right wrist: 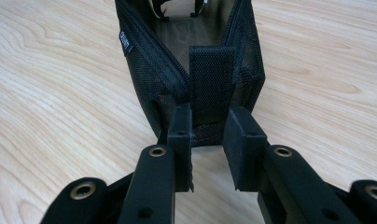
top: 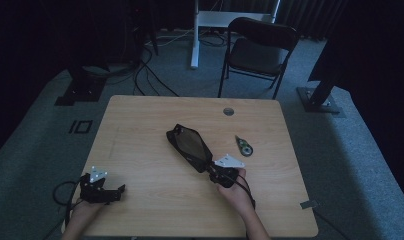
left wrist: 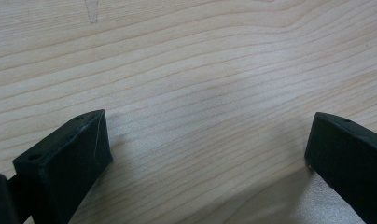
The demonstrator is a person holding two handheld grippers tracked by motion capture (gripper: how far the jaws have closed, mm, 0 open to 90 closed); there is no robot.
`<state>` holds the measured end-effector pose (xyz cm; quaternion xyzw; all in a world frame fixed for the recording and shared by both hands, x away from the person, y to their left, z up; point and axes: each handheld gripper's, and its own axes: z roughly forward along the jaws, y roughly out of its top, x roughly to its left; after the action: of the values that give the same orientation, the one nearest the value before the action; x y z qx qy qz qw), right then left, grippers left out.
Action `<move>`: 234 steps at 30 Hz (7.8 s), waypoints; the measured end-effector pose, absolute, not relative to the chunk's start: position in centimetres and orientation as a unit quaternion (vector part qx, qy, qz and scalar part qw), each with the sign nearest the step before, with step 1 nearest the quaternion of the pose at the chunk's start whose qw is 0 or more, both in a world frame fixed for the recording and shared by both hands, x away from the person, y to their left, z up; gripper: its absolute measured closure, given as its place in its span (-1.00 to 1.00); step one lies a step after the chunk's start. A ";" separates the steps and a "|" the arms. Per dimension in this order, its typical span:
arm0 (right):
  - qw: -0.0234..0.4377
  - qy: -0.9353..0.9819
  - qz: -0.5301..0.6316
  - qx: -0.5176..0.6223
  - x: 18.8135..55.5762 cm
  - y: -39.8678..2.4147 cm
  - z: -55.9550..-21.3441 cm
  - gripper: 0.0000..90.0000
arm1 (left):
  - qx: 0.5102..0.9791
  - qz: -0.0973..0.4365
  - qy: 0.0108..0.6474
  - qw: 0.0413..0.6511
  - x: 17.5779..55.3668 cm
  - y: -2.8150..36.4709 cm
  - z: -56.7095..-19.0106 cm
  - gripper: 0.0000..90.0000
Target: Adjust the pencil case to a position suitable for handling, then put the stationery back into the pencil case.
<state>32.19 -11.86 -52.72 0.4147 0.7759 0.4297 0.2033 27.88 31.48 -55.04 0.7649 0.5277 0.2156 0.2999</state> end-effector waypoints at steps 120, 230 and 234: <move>0.276 0.704 0.429 0.494 32.2 -25.1 -49.7 -0.03 | 0.765 0.216 0.528 0.300 27.9 31.5 -55.0 -1.00; 0.231 0.728 0.375 0.526 39.3 -23.6 -46.7 0.11 | 0.765 0.215 0.528 0.300 27.9 31.5 -55.0 -1.00; 0.227 0.728 0.386 0.520 38.5 -23.3 -45.9 0.11 | 0.765 0.215 0.528 0.300 27.9 31.5 -55.0 -1.00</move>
<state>38.48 -23.29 -45.93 0.5200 0.7277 0.3855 0.2268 27.88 31.46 -55.03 0.7645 0.5284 0.2151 0.3001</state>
